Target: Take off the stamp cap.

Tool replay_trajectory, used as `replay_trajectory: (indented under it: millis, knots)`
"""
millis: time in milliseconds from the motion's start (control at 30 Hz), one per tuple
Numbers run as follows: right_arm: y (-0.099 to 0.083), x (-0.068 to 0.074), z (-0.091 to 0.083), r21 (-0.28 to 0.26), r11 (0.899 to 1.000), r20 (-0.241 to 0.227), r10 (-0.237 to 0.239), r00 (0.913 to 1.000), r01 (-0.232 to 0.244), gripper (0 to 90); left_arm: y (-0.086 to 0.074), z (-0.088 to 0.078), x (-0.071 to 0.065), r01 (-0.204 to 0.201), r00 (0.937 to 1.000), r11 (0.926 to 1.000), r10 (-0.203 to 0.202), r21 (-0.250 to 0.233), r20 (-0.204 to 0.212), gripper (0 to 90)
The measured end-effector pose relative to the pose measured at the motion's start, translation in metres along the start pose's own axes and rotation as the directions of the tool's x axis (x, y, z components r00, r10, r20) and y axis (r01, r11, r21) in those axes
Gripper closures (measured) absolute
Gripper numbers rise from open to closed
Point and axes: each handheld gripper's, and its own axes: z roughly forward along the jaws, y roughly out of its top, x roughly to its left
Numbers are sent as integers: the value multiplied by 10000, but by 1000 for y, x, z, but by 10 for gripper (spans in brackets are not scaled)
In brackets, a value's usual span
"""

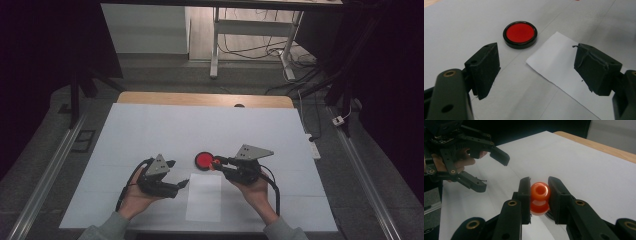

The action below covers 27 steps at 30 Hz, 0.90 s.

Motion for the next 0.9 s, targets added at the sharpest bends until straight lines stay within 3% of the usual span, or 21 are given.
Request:
replay_trajectory:
  millis: [900]
  knots:
    - [-1, 0, 1, 4, 10000, -1, -48, 10000, 48, 719, 26, 27, -15, -500, 9974, 9987, 504, -86, 507, 227]
